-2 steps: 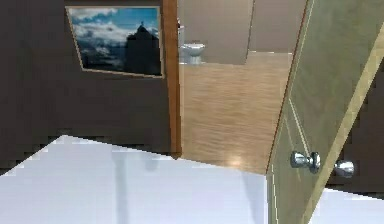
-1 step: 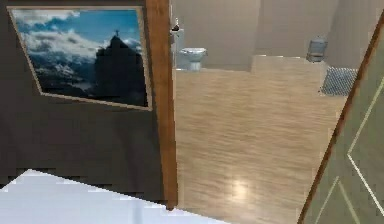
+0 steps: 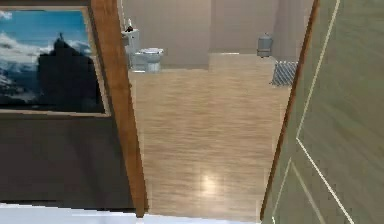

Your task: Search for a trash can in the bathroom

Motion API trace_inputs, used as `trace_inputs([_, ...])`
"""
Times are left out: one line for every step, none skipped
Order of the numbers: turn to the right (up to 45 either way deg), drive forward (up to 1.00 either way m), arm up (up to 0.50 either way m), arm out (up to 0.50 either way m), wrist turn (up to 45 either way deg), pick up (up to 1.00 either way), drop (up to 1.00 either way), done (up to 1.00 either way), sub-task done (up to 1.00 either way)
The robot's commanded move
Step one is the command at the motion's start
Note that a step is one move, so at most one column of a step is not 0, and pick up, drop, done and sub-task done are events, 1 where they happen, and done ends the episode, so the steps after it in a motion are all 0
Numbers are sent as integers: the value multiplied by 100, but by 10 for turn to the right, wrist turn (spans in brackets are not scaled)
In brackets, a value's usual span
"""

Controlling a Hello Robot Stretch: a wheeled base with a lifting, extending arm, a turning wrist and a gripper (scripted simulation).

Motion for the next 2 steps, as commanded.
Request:
trace_inputs([0, 100, 0, 0, 0, 0, 0, 0, 0])
trace_inputs([60, 0, 0, 0, 0, 0, 0, 0, 0])
